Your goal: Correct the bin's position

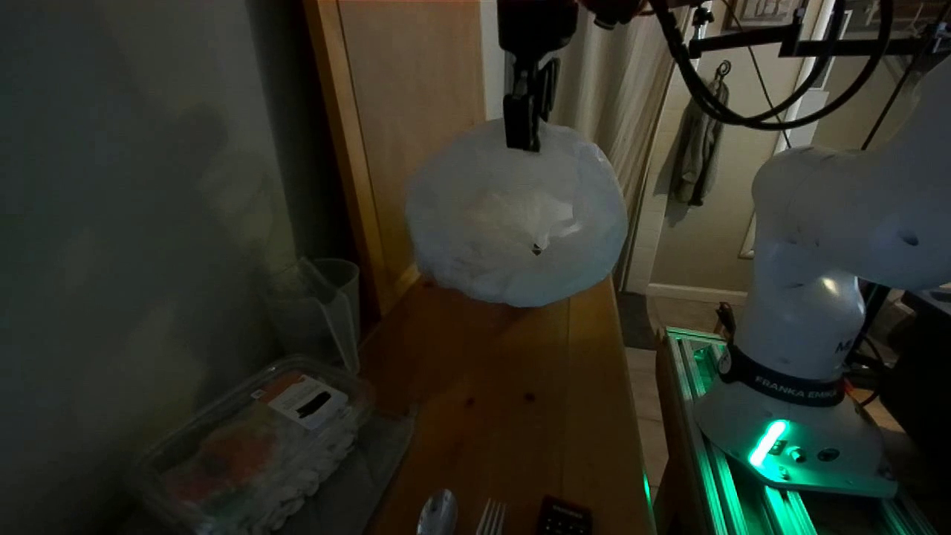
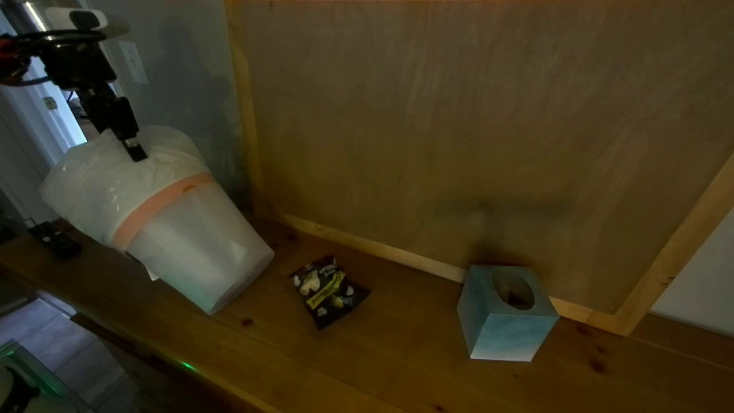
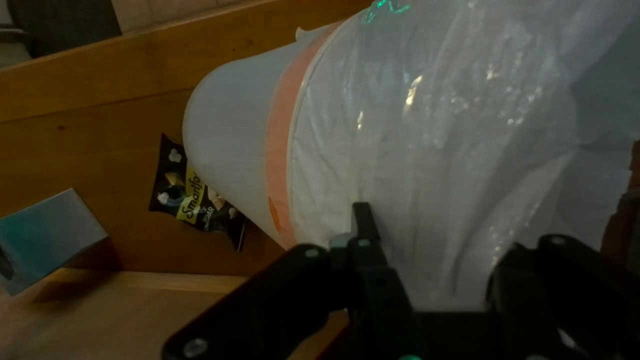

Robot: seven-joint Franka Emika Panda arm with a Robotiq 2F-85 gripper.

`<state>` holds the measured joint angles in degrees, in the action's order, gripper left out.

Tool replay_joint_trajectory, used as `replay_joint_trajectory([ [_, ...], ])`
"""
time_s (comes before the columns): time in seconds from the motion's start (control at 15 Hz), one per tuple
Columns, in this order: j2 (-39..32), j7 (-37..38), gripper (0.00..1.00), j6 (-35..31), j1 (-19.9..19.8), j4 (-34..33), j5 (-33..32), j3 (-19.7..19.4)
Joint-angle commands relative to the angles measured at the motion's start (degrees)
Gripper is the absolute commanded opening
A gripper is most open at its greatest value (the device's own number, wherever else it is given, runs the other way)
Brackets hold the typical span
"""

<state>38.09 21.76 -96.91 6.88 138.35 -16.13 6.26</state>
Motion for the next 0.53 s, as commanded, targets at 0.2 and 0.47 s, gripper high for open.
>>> replay_joint_trajectory([
  [0.2,4.4,-1.7,0.05,-0.5,-3.0,1.6,10.6,-3.2],
  [0.47,6.0,-1.5,0.05,-0.9,-5.2,2.0,13.6,-5.0],
])
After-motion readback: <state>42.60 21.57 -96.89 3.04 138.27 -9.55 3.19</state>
